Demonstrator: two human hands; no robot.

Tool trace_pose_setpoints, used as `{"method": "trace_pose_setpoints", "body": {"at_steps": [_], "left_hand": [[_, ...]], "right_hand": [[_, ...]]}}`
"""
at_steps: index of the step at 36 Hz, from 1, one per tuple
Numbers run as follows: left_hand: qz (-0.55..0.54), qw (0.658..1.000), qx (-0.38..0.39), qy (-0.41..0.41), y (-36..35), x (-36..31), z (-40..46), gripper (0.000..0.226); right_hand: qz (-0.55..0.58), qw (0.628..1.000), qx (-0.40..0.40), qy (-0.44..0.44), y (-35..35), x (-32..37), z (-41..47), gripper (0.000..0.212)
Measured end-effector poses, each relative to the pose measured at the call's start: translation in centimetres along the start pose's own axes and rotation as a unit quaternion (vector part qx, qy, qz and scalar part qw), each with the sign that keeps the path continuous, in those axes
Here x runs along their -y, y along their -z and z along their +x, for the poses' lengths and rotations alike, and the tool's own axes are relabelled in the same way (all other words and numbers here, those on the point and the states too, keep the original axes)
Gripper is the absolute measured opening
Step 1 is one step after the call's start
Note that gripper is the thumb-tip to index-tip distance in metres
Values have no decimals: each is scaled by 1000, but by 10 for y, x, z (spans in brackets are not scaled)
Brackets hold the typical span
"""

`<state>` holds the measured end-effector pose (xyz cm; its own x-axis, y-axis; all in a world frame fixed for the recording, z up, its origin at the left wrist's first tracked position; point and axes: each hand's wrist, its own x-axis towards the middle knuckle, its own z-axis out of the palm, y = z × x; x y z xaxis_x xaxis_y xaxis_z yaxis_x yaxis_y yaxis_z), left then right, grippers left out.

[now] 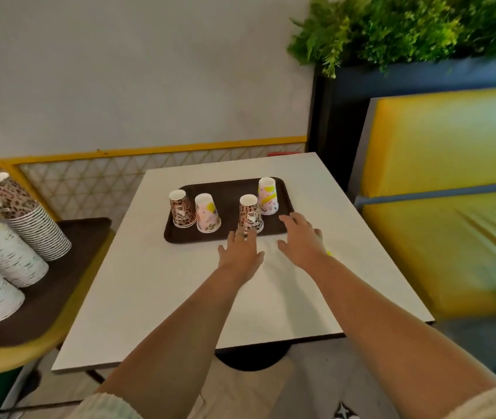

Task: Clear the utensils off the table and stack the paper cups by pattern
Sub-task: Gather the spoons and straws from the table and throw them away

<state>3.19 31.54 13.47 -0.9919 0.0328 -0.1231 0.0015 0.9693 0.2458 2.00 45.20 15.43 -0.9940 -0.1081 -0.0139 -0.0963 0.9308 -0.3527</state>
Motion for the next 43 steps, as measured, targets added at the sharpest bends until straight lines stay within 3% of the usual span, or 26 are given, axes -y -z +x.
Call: {"method": "trace_pose_setpoints", "body": {"at_steps": [18,28,32,35,38,41,42,43], "left_hand": [[-68,993,84,-40,-64,-40,90,53],[-138,984,115,-6,-108,-62,123,48],[-172,980,93,26,-115,-68,134,48],[-271,957,64,85,-114,-74,137,52],[-413,895,54,159,-111,-83,136,53],[-550,817,32,172,-108,-93,131,12],[-557,814,27,160,-107,-98,130,7],[-562,814,25,145,-108,-103,129,15]], "right_hand": [[-9,992,62,-107,-58,-105,72,47],[10,992,65,-111,-97,-142,99,47],[61,991,64,-98,-103,-148,106,31],[124,987,47,-87,-103,-150,99,21],[181,982,19,-54,-98,-149,84,23],[221,974,-15,-39,-92,-150,65,24],[236,970,-32,-40,-89,-152,57,24],[249,966,-52,-42,-85,-154,49,24]]}}
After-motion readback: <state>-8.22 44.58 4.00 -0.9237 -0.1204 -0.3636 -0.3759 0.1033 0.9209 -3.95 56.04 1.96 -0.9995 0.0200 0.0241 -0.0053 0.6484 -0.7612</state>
